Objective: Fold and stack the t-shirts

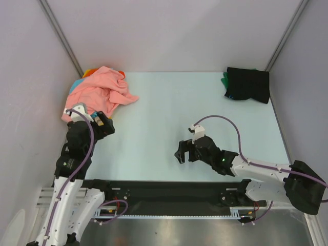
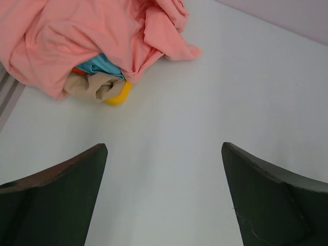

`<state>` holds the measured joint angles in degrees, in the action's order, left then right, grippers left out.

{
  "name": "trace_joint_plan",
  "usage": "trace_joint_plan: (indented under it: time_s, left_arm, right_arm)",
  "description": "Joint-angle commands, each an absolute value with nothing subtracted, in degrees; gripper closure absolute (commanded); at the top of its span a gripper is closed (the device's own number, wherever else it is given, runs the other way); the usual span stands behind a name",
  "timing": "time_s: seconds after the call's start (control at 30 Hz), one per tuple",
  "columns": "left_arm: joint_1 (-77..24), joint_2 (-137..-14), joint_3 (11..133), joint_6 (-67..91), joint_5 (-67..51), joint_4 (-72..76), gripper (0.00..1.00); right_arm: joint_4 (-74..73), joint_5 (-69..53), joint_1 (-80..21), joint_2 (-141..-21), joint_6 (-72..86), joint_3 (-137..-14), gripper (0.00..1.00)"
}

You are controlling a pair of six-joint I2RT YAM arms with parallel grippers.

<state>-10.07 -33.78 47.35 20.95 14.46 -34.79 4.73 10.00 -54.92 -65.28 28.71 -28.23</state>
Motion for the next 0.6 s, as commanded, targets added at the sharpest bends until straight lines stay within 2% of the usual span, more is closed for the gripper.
trace_joint_plan:
  time_s: [0.0,0.2,0.3,0.43,0.57]
  left_arm:
    - [-9.6,-34.7,51.5,21.7,19.2,-31.4,0.00]
    - [-8.6,-44.5,54.0,27.4,22.6,-33.3,0.00]
    - [-3.0,-52.4,54.1,32.6,16.1,-33.2,0.00]
    - [4.0,-58.7,51.1,38.4,10.6,-25.5,0.00]
    - [8.1,-63.7,48.3,41.4,11.3,-18.0,0.00]
  right_arm:
    - [6.1,10.5,-55.3,-62.5,28.7,-26.8,0.00]
    - [5.6,10.8,-55.3,-59.9,28.0,-26.0,0.00]
    - [4.7,10.8,-55.3,-58.5,27.7,-26.4,0.00]
    - [3.3,10.7,-55.3,-55.9,27.9,-26.4,0.00]
    - [1.1,10.9,-55.2,-52.9,27.9,-25.8,0.00]
